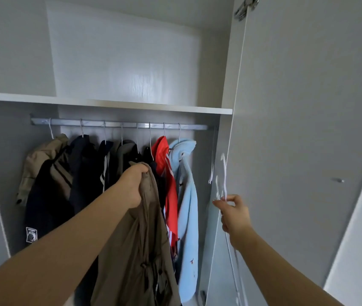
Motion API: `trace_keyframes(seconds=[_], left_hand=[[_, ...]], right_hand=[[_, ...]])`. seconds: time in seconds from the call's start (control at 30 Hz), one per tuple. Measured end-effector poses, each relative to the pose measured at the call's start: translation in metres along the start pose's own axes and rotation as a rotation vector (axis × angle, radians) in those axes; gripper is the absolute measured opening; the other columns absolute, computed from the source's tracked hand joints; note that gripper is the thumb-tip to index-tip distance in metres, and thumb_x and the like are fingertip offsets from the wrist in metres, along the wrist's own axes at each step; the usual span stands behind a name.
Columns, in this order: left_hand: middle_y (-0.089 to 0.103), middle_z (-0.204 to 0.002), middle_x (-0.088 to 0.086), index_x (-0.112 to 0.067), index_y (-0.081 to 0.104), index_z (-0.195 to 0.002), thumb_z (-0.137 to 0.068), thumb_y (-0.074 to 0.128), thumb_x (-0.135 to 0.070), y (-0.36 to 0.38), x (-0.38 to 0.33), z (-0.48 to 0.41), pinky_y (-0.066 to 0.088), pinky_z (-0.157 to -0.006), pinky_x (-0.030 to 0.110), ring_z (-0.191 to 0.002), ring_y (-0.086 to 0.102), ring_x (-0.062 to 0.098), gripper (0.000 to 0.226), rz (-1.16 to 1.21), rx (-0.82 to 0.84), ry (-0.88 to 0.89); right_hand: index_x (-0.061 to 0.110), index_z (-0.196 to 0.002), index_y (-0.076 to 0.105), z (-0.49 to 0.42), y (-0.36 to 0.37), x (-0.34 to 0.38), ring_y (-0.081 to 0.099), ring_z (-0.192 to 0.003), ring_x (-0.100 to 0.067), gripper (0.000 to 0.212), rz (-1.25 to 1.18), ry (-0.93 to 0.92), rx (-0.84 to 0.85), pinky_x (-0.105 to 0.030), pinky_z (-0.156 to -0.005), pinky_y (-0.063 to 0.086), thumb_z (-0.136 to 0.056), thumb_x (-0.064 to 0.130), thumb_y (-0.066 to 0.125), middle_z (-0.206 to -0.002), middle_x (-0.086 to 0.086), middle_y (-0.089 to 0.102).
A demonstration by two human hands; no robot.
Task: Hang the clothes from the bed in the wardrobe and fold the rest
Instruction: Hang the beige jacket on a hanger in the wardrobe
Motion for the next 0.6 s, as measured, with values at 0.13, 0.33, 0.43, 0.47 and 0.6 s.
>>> trace_keyframes(seconds=[0.13, 0.33, 0.43, 0.47, 0.6], left_hand=[[0.055, -0.076, 0.013, -0.005, 0.056, -0.072, -0.093, 0.041, -0.014, -0.010, 0.009, 0.030, 0.044, -0.060, 0.032, -0.066, 0.051, 0.026, 0.027, -0.010, -0.089, -0.008], [0.047, -0.071, 0.009, -0.016, 0.047, -0.069, -0.086, 0.038, -0.007, -0.040, 0.020, 0.084, 0.045, -0.051, 0.029, -0.061, 0.045, 0.027, 0.022, -0.075, -0.217, 0.001], [0.047, -0.073, 0.011, -0.013, 0.047, -0.068, -0.086, 0.043, -0.009, -0.063, 0.021, 0.104, 0.046, -0.072, 0.036, -0.064, 0.046, 0.028, 0.018, -0.076, -0.273, -0.057], [0.048, -0.072, 0.012, -0.012, 0.049, -0.068, -0.088, 0.045, -0.010, -0.069, 0.021, 0.107, 0.047, -0.072, 0.036, -0.063, 0.047, 0.027, 0.021, -0.067, -0.283, -0.050], [0.053, -0.075, 0.014, -0.006, 0.057, -0.074, -0.092, 0.051, -0.010, -0.087, 0.016, 0.110, 0.047, -0.072, 0.038, -0.064, 0.050, 0.025, 0.019, -0.054, -0.303, -0.010]], right_hand=[[0.013, -0.069, 0.038, 0.025, -0.023, -0.002, 0.030, -0.040, -0.010, 0.037, 0.140, -0.007, 0.035, -0.022, -0.039, 0.028, -0.087, 0.035, 0.062, -0.047, 0.001, 0.035], [0.016, -0.059, 0.036, 0.058, -0.041, 0.004, 0.026, -0.047, -0.014, 0.036, 0.162, -0.033, 0.050, -0.025, -0.047, 0.023, -0.093, 0.021, 0.046, -0.055, -0.004, 0.030], [0.017, -0.058, 0.034, 0.075, -0.038, 0.010, 0.024, -0.041, -0.010, 0.036, 0.138, -0.040, 0.120, -0.019, -0.038, 0.024, -0.091, 0.018, 0.048, -0.050, -0.001, 0.027], [0.016, -0.058, 0.035, 0.081, -0.037, 0.012, 0.025, -0.038, -0.009, 0.036, 0.145, -0.034, 0.148, -0.018, -0.036, 0.025, -0.091, 0.020, 0.049, -0.048, 0.000, 0.028], [0.015, -0.062, 0.037, 0.093, -0.031, 0.013, 0.023, -0.036, -0.010, 0.036, 0.180, -0.037, 0.221, -0.018, -0.033, 0.024, -0.093, 0.026, 0.051, -0.045, 0.000, 0.027]])
Point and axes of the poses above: each hand's wrist, its own z-axis away from the middle knuckle, its own y-axis out of the palm, x = y × z, the point moved 4 cm from there along -z, towards the middle knuckle
